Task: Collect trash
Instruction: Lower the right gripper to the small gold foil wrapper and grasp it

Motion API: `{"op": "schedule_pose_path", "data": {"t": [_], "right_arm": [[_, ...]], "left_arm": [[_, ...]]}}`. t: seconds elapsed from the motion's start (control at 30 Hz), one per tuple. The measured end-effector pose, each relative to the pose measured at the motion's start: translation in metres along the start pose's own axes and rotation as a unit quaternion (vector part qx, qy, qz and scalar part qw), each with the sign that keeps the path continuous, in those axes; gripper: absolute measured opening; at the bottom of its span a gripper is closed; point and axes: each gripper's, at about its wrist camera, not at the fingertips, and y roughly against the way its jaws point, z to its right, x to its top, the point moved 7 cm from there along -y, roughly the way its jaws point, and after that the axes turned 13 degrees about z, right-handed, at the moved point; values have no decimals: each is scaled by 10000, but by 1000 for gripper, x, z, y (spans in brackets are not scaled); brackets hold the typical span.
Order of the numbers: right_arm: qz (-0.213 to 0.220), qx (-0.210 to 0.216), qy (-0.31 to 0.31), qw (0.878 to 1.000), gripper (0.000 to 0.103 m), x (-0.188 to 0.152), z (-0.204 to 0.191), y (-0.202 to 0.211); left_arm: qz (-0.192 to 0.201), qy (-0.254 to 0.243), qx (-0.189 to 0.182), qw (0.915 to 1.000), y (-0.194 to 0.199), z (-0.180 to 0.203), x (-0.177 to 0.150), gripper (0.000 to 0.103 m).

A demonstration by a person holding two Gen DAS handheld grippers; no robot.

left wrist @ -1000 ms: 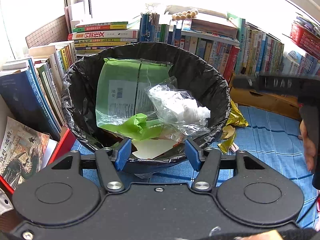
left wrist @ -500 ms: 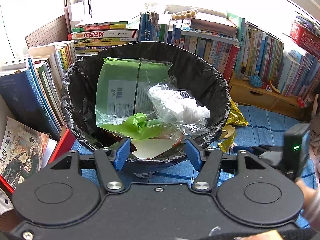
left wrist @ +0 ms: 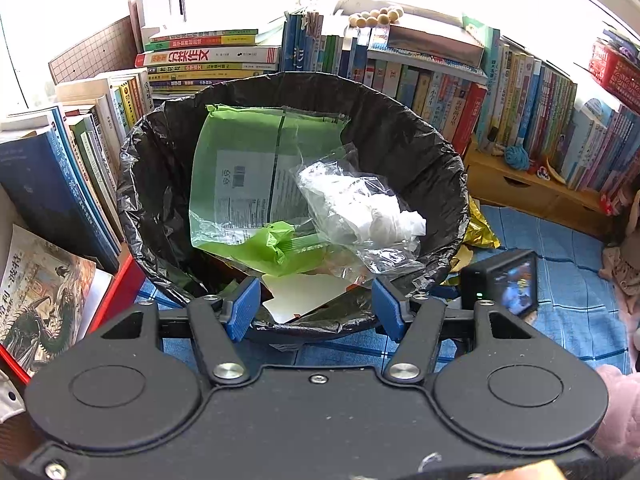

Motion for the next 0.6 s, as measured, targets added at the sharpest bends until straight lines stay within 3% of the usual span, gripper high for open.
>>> {"op": "schedule_pose_path", "data": {"t": [0.07,0.23,0.27,0.3,0.6], "right_arm": [[-193,-25,-4,9998,81,-5,1,-8],[-133,-24,-17,9999,56,-6,-1,-2],[-146,-21,-11,9999,44,-7,-1,0],[-167,-42,7,9999,25,-7,-1,1],[-14,-116,41,9999,17,1,3,16]], "left_arm": [[-14,-1,-5,10000,0,0,0,59],[-20,-1,-7,10000,-1,0,0,59],[-19,0,-6,10000,-1,0,0,60],[-19,-2,0,10000,-1,0,0,60],[4,-13,7,10000,-1,0,0,59]]}}
